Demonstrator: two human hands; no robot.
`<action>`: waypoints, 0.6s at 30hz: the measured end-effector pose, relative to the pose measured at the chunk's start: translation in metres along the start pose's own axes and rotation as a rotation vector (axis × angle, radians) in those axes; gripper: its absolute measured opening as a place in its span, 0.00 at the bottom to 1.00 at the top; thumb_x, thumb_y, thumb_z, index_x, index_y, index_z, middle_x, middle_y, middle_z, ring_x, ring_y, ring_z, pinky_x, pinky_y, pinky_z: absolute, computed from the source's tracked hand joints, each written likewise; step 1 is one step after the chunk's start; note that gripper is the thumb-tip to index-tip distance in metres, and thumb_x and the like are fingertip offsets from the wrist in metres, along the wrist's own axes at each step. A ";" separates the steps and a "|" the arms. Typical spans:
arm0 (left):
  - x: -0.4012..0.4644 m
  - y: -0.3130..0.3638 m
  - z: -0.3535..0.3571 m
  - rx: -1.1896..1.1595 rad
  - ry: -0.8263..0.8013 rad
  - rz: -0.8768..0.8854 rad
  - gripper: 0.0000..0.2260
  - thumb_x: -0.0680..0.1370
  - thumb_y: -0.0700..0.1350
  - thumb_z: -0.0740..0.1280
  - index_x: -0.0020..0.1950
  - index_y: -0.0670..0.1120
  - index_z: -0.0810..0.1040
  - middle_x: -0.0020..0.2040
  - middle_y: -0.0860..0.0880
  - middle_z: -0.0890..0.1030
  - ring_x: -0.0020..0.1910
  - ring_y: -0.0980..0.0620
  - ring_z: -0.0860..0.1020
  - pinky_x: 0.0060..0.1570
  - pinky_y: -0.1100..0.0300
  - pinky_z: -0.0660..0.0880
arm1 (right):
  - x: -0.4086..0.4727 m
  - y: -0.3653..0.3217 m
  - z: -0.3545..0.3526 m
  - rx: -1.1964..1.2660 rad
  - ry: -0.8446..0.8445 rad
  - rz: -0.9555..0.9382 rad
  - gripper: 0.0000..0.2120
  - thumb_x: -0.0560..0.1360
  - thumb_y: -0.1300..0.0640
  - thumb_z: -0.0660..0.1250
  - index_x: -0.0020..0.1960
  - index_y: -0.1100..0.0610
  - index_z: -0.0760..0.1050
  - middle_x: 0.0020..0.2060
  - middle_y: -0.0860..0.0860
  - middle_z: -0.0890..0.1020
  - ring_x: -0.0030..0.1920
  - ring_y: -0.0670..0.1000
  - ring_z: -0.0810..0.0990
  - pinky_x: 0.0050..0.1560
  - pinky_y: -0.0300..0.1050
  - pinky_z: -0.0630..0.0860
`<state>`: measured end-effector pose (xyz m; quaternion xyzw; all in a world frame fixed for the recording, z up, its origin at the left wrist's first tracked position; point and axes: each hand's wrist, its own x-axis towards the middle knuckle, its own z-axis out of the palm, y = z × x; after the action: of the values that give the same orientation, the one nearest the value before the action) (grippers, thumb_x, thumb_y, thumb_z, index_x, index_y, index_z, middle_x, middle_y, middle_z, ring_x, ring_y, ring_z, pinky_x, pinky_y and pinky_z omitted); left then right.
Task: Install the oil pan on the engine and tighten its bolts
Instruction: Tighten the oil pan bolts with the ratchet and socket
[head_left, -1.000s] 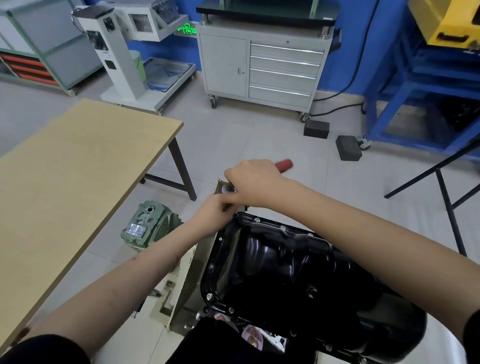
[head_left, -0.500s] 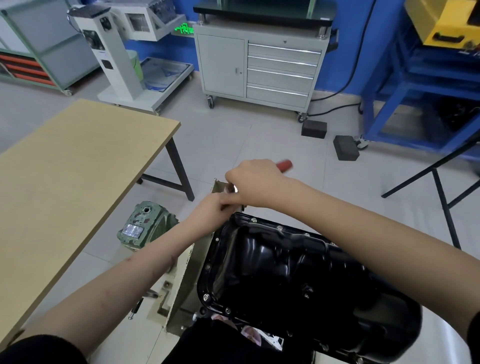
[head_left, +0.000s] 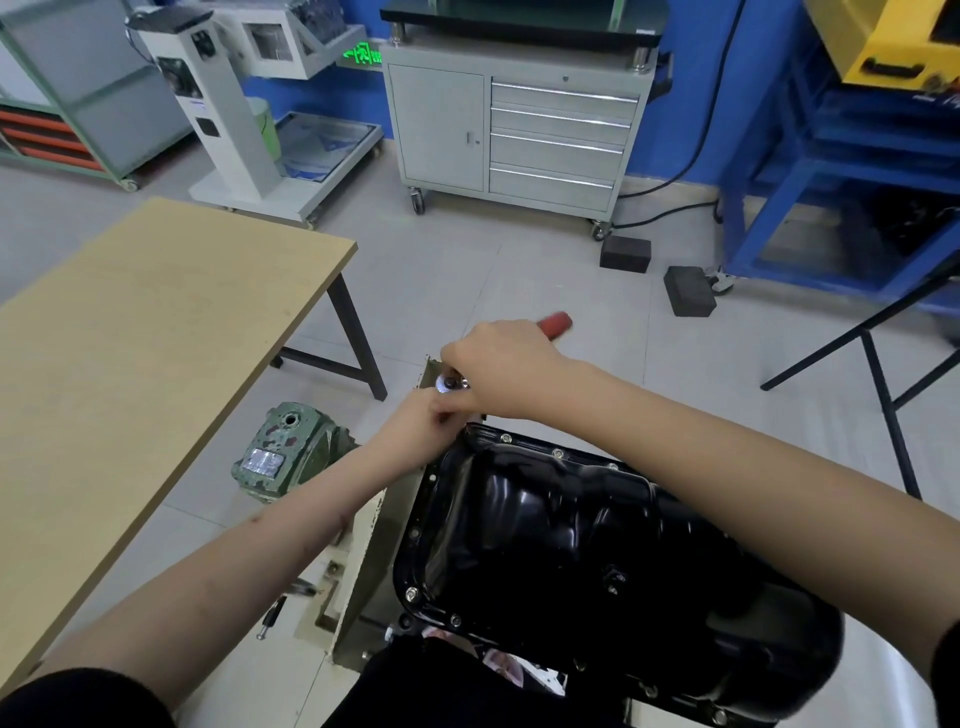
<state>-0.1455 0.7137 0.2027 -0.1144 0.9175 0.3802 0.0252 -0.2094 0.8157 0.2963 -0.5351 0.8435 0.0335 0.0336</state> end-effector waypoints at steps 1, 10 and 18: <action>0.001 0.000 -0.001 -0.017 0.004 -0.014 0.11 0.77 0.39 0.58 0.34 0.45 0.65 0.36 0.41 0.71 0.36 0.48 0.67 0.35 0.57 0.64 | 0.000 0.000 0.001 0.009 0.005 0.011 0.16 0.75 0.44 0.60 0.51 0.56 0.75 0.45 0.53 0.79 0.45 0.55 0.76 0.33 0.43 0.62; 0.001 0.005 -0.008 0.027 -0.110 0.085 0.06 0.78 0.38 0.60 0.45 0.43 0.76 0.42 0.43 0.78 0.45 0.47 0.74 0.35 0.69 0.62 | 0.003 0.001 -0.010 0.068 -0.149 -0.157 0.19 0.73 0.59 0.63 0.63 0.50 0.72 0.54 0.52 0.78 0.54 0.54 0.75 0.41 0.44 0.70; -0.006 0.000 0.003 0.080 0.109 -0.100 0.17 0.76 0.40 0.63 0.29 0.47 0.60 0.29 0.48 0.68 0.36 0.43 0.70 0.29 0.57 0.52 | 0.007 -0.014 -0.005 -0.032 -0.049 -0.081 0.12 0.74 0.52 0.64 0.53 0.58 0.74 0.48 0.55 0.78 0.44 0.56 0.76 0.36 0.43 0.66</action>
<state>-0.1394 0.7165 0.2016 -0.1794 0.9251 0.3348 -0.0011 -0.2001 0.8036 0.3003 -0.5683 0.8194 0.0587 0.0472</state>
